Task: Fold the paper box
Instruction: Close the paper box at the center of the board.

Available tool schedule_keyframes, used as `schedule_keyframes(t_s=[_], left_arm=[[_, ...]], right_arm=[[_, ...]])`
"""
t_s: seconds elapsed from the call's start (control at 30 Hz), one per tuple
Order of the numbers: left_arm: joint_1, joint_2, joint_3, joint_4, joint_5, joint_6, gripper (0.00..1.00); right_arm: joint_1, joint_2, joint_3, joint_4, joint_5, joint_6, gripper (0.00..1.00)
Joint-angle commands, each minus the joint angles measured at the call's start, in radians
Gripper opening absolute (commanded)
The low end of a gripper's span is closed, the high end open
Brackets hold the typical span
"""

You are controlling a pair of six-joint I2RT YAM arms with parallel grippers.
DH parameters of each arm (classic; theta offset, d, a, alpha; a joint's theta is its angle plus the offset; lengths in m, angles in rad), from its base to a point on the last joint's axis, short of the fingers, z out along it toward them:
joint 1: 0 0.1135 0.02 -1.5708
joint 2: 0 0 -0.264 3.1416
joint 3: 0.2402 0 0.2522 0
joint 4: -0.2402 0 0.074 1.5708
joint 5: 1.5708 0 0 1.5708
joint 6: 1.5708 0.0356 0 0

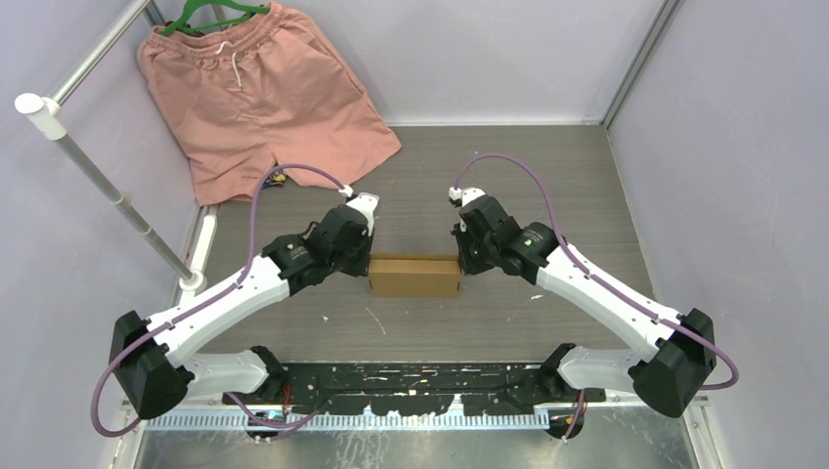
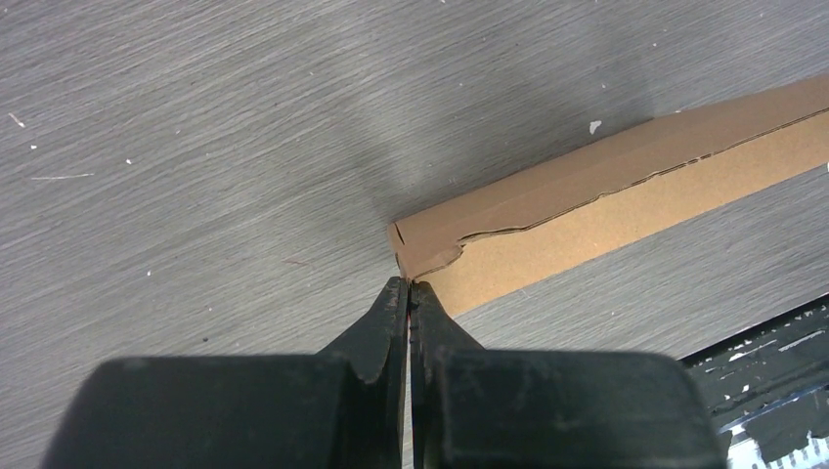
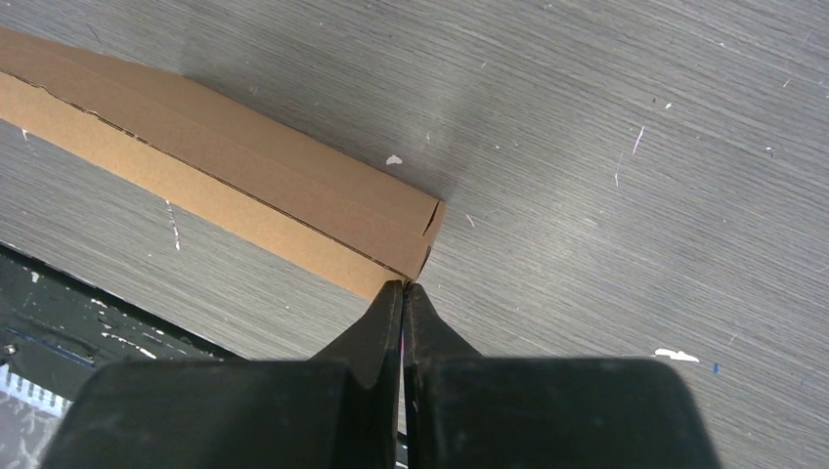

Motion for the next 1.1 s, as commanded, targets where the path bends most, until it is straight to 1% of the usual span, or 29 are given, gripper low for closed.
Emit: schedule_keyframes(t_s=[0.0, 0.67, 0.73, 1.07], left_arm=[[-0.011, 0.012, 0.052, 0.052, 0.082, -0.043, 0.01], [-0.012, 0.03, 0.073, 0.025, 0.079, -0.081, 0.01], [-0.011, 0.033, 0.074, 0.026, 0.08, -0.085, 0.0], [-0.011, 0.038, 0.074, 0.028, 0.09, -0.101, 0.0]], right_arm=[[0.013, 0.001, 0.057, 0.053, -0.079, 0.031, 0.01], [0.008, 0.036, 0.096, 0.026, -0.079, 0.065, 0.01], [0.008, 0.039, 0.096, 0.032, -0.115, 0.068, 0.01], [0.008, 0.044, 0.091, 0.047, -0.123, 0.088, 0.01]])
